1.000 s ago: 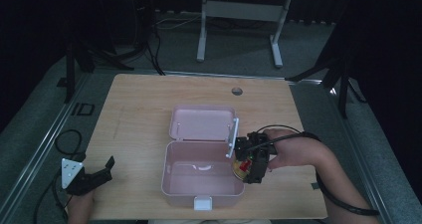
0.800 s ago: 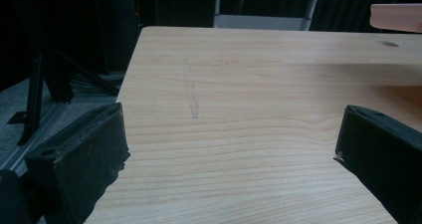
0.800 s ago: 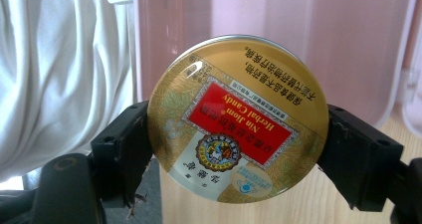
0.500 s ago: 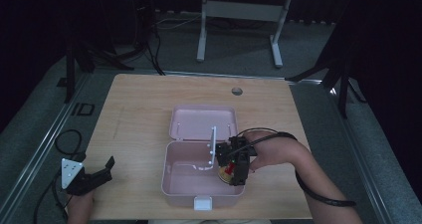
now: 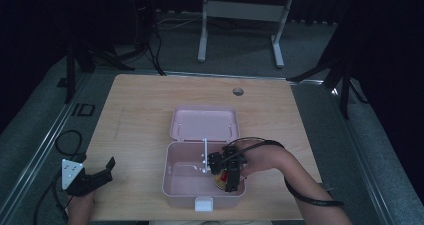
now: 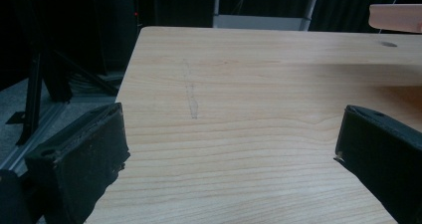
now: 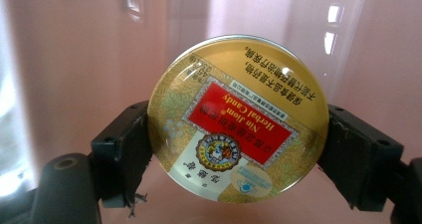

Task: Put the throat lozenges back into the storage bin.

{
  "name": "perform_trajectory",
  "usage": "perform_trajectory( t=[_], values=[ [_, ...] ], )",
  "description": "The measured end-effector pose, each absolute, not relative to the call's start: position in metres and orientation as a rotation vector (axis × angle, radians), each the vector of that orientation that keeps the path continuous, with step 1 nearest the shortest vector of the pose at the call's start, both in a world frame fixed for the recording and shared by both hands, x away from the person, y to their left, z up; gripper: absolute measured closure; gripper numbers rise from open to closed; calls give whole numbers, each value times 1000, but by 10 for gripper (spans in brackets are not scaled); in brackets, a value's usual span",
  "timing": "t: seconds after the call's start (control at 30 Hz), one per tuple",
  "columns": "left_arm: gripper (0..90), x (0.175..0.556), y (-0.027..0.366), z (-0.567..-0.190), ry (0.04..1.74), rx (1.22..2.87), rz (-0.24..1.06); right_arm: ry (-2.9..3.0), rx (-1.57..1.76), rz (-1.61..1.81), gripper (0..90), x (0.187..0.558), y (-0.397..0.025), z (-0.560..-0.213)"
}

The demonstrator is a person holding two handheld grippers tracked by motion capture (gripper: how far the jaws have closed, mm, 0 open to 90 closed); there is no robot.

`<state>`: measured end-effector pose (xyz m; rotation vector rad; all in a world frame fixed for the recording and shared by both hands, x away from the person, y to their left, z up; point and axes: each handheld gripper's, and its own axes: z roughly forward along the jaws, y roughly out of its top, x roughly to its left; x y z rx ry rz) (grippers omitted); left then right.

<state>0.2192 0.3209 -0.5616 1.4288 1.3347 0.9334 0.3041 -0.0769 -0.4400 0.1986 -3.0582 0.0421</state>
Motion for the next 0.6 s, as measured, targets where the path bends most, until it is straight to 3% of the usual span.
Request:
perform_trajectory(
  t=[0.6],
  values=[
    [4, 219, 321, -562, 1334, 1433, 934, -3014, 193, 168, 197, 310, -70, -481]
  ],
)
